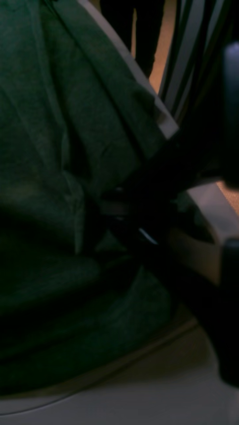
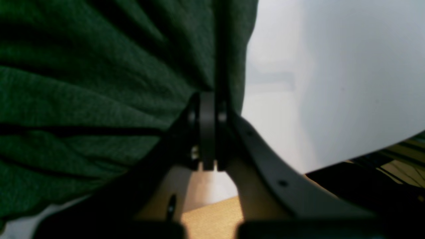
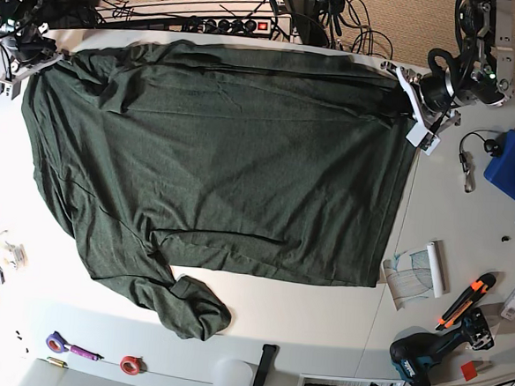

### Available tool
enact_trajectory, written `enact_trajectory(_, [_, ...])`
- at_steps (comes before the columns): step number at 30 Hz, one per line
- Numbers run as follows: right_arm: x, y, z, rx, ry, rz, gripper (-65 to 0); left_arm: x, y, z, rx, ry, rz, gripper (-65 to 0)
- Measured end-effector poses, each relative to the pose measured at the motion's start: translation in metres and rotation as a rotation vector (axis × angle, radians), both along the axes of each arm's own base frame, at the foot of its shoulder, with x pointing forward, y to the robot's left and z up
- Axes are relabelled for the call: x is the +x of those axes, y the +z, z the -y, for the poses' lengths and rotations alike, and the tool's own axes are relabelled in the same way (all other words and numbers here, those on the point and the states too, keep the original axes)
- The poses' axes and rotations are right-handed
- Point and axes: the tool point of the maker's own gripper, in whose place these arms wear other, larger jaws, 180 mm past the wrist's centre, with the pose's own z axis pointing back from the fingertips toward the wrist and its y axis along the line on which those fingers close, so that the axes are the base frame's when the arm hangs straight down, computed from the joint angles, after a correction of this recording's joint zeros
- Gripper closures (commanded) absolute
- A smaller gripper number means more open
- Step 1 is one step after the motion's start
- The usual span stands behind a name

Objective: Layout the t-shirt on the table in an organized manner, then fold the t-shirt properly
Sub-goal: 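Pull the held shirt corners apart with both grippers to flatten it, then regrip the collar-side corners with both grippers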

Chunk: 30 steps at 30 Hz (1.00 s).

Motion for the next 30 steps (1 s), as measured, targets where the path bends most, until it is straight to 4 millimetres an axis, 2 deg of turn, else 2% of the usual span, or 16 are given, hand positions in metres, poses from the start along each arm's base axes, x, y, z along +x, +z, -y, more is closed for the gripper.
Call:
enact_trajectory(2, [0.003, 0.0, -0.006, 0.024, 0.028, 0.011, -21.8, -0.002, 0.001, 0.003, -0.016, -0.012, 0.002, -19.3])
enact_trajectory(3, [0.005, 0.0, -0.01, 0.044, 0.045, 0.023, -22.6, -0.002, 0.001, 0.003, -0.019, -0.012, 0.001, -19.2])
enact_trajectory(10, [0.01, 0.008, -0.023, 0.05, 0.085, 0.028, -22.6, -0.002, 0.002, 0.004, -0.026, -0.013, -0.001, -19.2])
enact_trajectory(17, [0.036, 0.049, -0.033, -0.032, 0.164, 0.132, -22.6, -0.006, 0.007, 0.015, -0.091, -0.049, 0.001, -19.2])
enact_trajectory(22, [0.043, 0.061, -0.037, -0.055, 0.186, 0.169, -22.6, -0.013, 0.013, 0.026, -0.145, -0.12, 0.004, -19.2])
enact_trajectory(25, [0.048, 0.063, -0.045, -0.009, 0.192, 0.206, -22.6, -0.008, 0.022, 0.033, -0.176, -0.163, 0.042, -19.2])
enact_trajectory(30, [0.055, 0.075, -0.058, 0.055, 0.253, 0.297, -22.6, 0.016, 0.059, 0.049, -0.255, -0.194, 0.171, -19.2])
